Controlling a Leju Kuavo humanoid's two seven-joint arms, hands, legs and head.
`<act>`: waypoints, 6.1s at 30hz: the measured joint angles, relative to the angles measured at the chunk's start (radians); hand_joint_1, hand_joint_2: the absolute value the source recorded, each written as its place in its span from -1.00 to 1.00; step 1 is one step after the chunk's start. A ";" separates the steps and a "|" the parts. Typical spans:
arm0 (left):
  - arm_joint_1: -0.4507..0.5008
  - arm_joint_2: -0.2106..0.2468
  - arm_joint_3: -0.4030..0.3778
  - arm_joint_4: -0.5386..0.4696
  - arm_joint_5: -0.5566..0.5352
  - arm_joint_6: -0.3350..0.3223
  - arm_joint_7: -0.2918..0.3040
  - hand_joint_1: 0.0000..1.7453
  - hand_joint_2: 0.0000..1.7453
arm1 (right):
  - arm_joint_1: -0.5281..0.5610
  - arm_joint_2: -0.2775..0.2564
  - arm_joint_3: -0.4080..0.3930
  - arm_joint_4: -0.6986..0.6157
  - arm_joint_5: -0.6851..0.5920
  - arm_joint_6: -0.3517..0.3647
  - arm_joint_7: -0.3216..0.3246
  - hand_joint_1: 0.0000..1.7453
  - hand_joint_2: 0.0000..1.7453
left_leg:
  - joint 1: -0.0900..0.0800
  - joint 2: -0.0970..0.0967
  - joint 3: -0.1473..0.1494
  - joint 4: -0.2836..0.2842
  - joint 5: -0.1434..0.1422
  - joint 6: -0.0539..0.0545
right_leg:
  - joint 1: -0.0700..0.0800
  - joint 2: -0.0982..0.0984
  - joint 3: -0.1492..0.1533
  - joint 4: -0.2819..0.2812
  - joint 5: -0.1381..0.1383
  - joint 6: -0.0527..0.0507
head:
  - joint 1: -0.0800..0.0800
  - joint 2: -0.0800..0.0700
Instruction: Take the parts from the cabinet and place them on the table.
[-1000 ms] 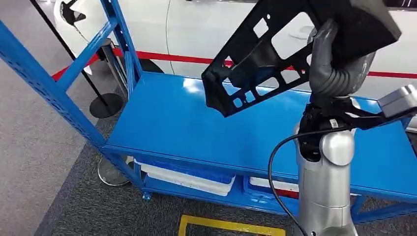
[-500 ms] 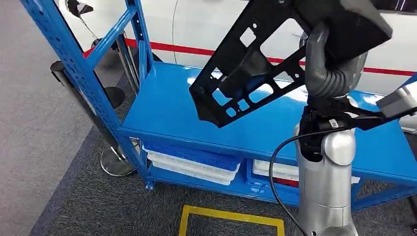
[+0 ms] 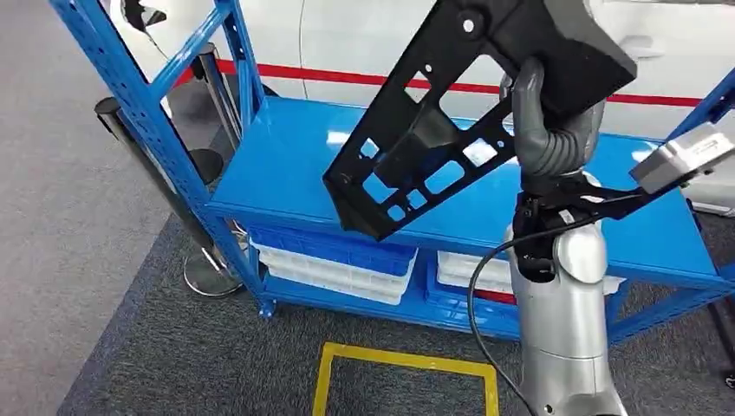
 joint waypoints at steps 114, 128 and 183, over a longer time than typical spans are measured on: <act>-0.006 0.015 -0.128 0.001 -0.007 -0.062 0.059 -1.00 1.00 | 0.352 0.027 0.033 0.169 -0.130 0.271 -0.174 1.00 1.00 | 0.005 0.088 0.172 -0.270 0.104 0.017 | 0.013 -0.056 -0.027 0.044 -0.013 0.028 | 0.021 0.000; -0.017 0.051 -0.149 0.002 -0.032 -0.060 0.040 -1.00 1.00 | 0.323 0.079 0.108 0.209 -0.133 0.297 -0.193 1.00 1.00 | 0.014 -0.061 0.145 -0.238 0.110 -0.003 | 0.009 0.103 -0.027 0.056 -0.015 0.002 | 0.020 0.000; -0.025 0.037 -0.198 0.008 0.008 -0.109 0.059 -1.00 1.00 | 0.297 0.024 0.109 -0.477 0.123 0.262 -0.270 1.00 1.00 | 0.004 0.011 0.070 -0.016 -0.034 -0.003 | 0.003 0.035 -0.008 0.025 -0.015 -0.017 | 0.025 0.000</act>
